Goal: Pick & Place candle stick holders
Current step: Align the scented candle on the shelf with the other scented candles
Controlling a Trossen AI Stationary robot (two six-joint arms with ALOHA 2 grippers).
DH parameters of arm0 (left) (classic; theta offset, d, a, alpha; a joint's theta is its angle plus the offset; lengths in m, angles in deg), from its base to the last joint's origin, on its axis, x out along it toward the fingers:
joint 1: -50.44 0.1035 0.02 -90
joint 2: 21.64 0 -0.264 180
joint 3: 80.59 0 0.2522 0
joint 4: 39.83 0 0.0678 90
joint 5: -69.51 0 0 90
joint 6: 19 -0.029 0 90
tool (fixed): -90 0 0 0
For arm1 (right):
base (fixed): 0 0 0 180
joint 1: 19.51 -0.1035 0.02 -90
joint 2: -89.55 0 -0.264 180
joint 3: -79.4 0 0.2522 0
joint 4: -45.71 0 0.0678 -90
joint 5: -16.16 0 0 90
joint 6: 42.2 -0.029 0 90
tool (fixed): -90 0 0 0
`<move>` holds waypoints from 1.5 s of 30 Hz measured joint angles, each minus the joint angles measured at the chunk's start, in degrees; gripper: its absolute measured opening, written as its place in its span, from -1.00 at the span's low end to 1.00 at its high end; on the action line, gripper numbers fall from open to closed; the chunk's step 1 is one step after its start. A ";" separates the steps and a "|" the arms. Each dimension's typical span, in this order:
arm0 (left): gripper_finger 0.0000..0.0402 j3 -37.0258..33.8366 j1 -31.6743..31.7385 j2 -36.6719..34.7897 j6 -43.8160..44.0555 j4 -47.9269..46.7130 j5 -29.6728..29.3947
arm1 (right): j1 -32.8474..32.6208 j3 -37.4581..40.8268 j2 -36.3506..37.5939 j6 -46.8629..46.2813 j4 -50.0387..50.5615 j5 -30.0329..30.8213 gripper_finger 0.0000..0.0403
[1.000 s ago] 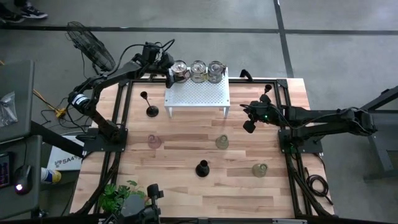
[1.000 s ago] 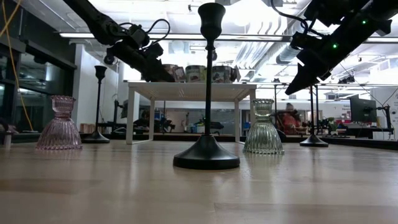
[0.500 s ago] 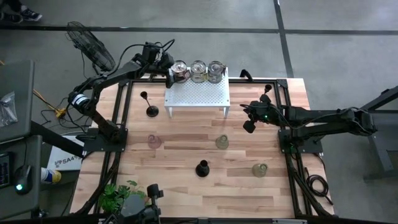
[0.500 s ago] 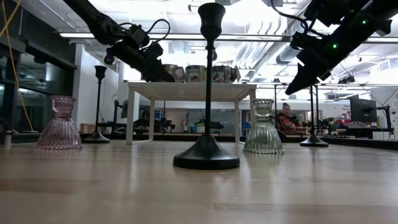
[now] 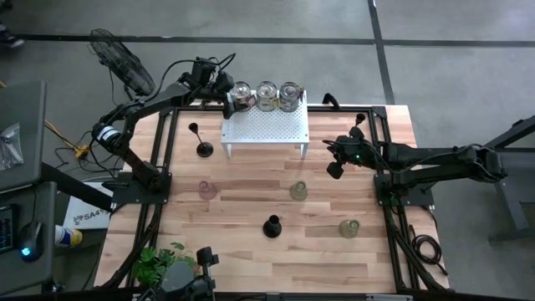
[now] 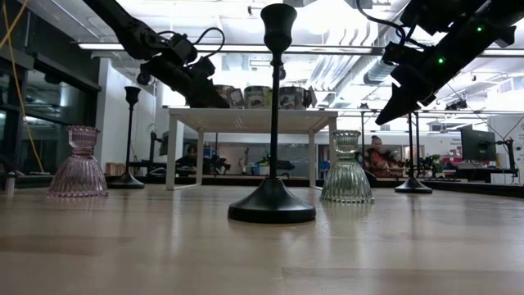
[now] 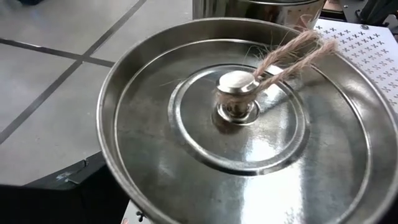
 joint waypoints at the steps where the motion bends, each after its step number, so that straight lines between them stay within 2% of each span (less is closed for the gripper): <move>1: 0.96 0.00 -0.02 0.00 -0.01 0.00 0.00 | 0.00 0.00 0.00 0.00 0.00 0.00 -0.99; 25: 0.97 0.04 -1.09 -6.79 -1.29 0.59 -2.06 | 0.00 0.00 0.00 -0.02 0.02 -0.40 -0.99; 35: 0.97 0.05 -1.01 -7.32 -1.89 1.37 -5.31 | 0.00 0.00 0.00 -0.02 0.02 -0.42 -0.99; 45: 0.97 0.05 -1.00 -7.32 -1.86 1.31 -5.40 | 0.00 0.00 0.00 -0.85 0.02 -0.42 -0.99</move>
